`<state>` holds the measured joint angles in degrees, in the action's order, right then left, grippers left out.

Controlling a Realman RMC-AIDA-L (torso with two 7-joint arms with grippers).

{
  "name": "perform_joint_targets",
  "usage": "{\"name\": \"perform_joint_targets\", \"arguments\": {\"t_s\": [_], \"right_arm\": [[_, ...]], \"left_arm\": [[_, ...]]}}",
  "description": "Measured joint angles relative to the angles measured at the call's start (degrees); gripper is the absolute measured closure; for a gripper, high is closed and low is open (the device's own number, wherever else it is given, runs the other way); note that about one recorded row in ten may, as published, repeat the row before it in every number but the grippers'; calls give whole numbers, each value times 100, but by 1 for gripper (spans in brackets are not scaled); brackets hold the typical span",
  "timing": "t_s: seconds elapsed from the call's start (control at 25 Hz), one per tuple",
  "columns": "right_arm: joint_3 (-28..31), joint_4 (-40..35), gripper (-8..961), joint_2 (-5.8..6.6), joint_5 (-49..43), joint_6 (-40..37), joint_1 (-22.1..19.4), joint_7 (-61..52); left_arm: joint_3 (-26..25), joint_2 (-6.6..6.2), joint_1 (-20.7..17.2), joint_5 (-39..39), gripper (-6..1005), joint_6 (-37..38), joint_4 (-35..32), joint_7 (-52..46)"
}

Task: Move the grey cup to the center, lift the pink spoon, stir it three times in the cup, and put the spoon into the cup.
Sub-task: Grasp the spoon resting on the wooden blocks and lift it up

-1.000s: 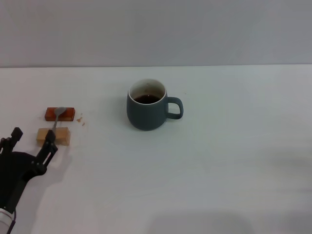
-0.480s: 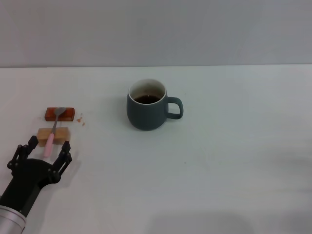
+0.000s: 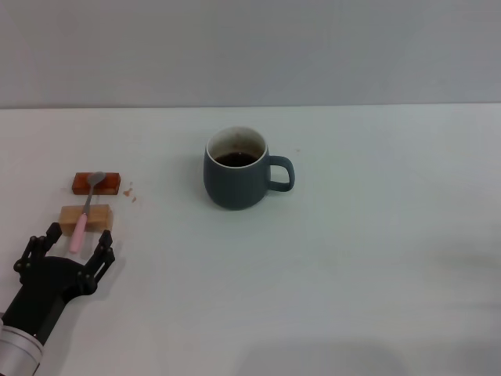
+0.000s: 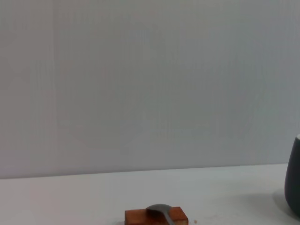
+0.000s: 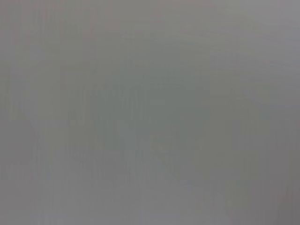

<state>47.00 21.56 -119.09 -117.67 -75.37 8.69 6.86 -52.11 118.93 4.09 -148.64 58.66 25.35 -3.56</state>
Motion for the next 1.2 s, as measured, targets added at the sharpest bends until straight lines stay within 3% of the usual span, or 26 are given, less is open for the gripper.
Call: {"name": "perform_joint_targets", "arguments": {"t_s": [1.2], "right_arm": [[-16, 39, 954, 0, -19, -48, -34, 0]], "left_arm": [[-17, -8, 174, 331, 189, -323, -22, 4]]}}
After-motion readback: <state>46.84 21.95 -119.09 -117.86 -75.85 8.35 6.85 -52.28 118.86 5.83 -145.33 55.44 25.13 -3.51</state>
